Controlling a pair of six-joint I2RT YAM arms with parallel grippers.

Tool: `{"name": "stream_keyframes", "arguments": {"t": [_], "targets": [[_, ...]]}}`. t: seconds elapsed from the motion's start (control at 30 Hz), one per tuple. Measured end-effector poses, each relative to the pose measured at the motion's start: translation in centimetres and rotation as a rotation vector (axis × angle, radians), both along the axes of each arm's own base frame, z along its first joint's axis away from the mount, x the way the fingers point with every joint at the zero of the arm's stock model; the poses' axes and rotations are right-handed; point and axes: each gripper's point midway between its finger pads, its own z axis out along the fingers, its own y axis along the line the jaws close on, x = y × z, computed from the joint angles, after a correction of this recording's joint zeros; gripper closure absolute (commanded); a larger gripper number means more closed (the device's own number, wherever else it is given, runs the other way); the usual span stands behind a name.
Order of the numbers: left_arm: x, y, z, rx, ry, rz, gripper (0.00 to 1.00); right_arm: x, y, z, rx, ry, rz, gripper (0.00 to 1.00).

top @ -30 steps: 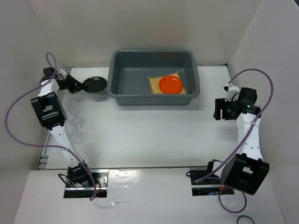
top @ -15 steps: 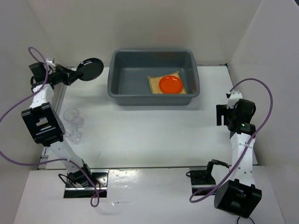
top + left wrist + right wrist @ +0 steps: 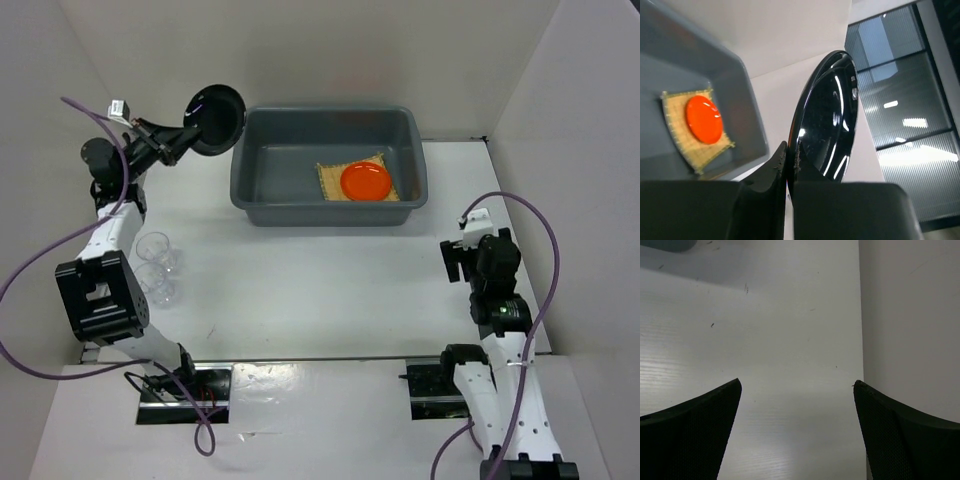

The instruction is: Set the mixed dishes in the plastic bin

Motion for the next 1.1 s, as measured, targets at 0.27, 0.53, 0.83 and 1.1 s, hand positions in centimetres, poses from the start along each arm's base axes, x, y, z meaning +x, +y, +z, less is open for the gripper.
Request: {"name": "stream_keyframes", "arguments": {"t": [0.27, 0.53, 0.83, 1.1], "targets": [[5.7, -13.1, 5.6, 0.166, -0.06, -0.119, 1.0, 1.4, 3.8, 0.2, -0.047, -0.014, 0.129, 0.02], [13.7, -25.1, 0.0, 0.358, -0.038, -0.221, 1.0, 0.9, 3.4, 0.8, -0.064, -0.064, 0.104, 0.02], [16.5, -29.5, -24.8, 0.442, 0.428, -0.298, 1.0, 0.7, 3.1, 1.8, -0.065, -0.111, 0.089, 0.02], [15.7, -32.1, -27.4, 0.405, 0.498, -0.308, 0.98, 0.8, 3.1, 1.9, -0.066, -0.113, 0.085, 0.02]]}}
